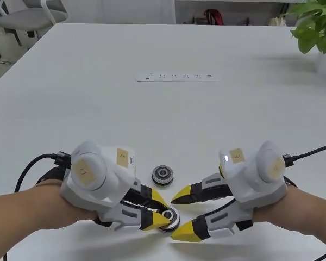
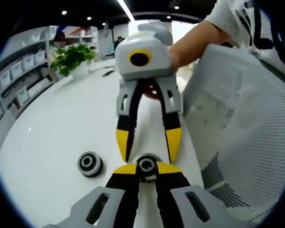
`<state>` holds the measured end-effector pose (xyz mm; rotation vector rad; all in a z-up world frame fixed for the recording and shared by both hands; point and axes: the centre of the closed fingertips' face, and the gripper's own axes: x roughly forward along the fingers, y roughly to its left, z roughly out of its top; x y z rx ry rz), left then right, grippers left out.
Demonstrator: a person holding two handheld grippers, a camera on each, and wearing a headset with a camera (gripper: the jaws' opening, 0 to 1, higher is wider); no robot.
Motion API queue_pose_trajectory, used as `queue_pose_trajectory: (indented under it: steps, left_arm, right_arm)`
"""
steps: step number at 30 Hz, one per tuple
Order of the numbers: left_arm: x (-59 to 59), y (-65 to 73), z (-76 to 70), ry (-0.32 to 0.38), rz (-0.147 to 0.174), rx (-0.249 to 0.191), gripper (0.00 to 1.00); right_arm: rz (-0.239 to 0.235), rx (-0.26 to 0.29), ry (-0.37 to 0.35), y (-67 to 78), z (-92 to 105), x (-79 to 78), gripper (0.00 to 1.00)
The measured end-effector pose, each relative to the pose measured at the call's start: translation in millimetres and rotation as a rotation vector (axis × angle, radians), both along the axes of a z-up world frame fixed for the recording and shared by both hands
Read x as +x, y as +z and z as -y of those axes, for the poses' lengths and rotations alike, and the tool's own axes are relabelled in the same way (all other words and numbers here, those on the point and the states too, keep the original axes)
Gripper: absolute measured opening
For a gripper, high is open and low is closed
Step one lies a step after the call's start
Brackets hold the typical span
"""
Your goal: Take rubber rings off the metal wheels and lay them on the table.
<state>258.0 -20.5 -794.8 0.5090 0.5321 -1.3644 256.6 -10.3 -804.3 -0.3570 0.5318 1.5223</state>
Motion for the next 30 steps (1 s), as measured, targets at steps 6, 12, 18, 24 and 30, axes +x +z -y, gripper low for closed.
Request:
queue_pose_trajectory:
  steps: [6,12,18,24,30]
  left_arm:
    - [-0.1,0.1,0.3,0.000,0.002,0.001,0.13]
    - [0.1,0.0,0.5,-0.003,0.004,0.002,0.13]
    - [0.7,-0.2,0.3,-0.002,0.004,0.002,0.12]
    - [0.8,-0.3,0.4,-0.007,0.010,0.008,0.12]
    - [1.0,-0.3,0.5,-0.008,0.013,0.012,0.12]
  right_arm:
    - [-0.005,0.000,-0.003,-0.6,-1.1,1.2,0.33]
    - [-0.012,-0.007,0.006,-2.3,-3.0,-0.6,0.32]
    - [-0.012,-0.009,-0.007,-2.7,-2.7,3.0,0.29]
    - [0.000,-0.014,-0.004,-3.6,-3.0,3.4,0.27]
    - [-0.010,-0.013,-0.008,-4.1,-1.2,1.7,0.26]
